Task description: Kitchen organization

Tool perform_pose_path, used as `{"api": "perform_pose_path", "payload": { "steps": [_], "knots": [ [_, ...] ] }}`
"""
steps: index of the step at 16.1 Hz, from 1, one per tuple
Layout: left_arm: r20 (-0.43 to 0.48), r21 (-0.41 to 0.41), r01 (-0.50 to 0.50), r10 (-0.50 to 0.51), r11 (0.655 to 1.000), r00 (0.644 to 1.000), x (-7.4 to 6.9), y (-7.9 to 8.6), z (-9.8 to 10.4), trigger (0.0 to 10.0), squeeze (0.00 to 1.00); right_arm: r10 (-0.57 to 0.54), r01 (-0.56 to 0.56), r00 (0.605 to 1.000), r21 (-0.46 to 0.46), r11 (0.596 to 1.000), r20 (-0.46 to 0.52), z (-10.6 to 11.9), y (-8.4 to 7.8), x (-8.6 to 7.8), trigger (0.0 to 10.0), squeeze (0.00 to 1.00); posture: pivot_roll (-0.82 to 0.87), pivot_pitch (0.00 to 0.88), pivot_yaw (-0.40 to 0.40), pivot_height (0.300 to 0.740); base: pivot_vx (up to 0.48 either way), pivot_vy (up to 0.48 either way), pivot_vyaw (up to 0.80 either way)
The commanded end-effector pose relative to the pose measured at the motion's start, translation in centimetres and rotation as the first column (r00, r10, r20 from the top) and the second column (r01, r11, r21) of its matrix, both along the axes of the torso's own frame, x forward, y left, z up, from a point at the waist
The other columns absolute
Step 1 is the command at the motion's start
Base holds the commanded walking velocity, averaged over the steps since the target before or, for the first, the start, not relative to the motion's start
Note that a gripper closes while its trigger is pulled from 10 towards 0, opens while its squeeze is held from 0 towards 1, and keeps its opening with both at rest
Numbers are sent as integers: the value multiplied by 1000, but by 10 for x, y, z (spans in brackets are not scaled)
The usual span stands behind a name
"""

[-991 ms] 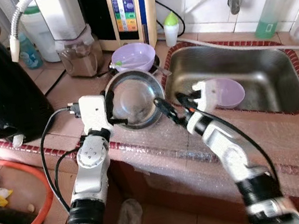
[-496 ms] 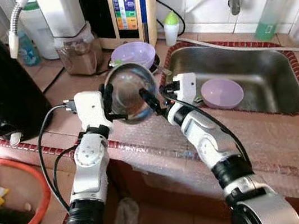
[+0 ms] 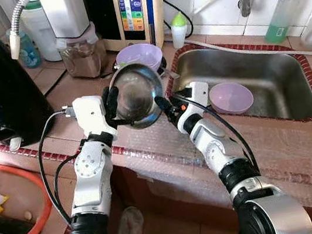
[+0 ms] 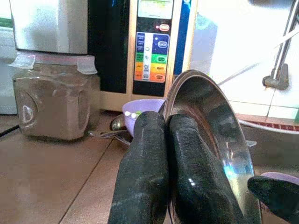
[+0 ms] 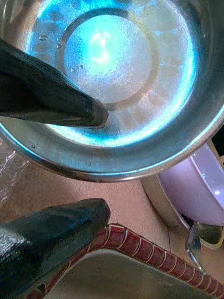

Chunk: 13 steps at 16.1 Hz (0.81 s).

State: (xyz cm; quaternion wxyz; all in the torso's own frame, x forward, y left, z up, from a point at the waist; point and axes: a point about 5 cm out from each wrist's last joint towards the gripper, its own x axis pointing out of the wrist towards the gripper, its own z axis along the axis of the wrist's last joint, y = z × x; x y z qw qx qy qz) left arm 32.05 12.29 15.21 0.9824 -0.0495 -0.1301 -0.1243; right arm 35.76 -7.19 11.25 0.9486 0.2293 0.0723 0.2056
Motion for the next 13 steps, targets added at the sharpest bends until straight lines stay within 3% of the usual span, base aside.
{"api": "perform_pose_path", "payload": {
  "steps": [1,2,4,5,6,13],
  "knots": [
    [23,-24,27,-27,999,999,-1,-2,7,0,0,-2,2,1000,10,1000,4,2,-1,3,8824,0,30,0,8,740,0,0,0],
    [25,-43,57,-55,997,998,-2,-4,9,0,0,-2,2,1000,14,1000,0,0,-2,2,10000,0,30,0,8,740,0,0,0],
    [24,-68,92,-91,993,996,-3,-6,11,0,0,-2,2,1000,15,1000,-4,-1,-3,2,10000,0,27,0,14,740,0,0,0],
    [24,-73,107,-105,992,994,-3,-8,11,0,0,-4,4,1000,20,1000,-2,-1,-4,3,4588,0,27,0,14,740,0,0,0],
    [23,-81,125,-123,989,992,-3,-9,12,0,0,-6,6,1000,31,1000,4,1,-5,3,0,0,26,0,15,740,0,0,0],
    [2,-112,145,-146,983,989,-5,-10,10,0,0,-21,21,1000,104,994,3,6,-14,8,0,0,25,0,11,740,0,0,0]
  ]
}}
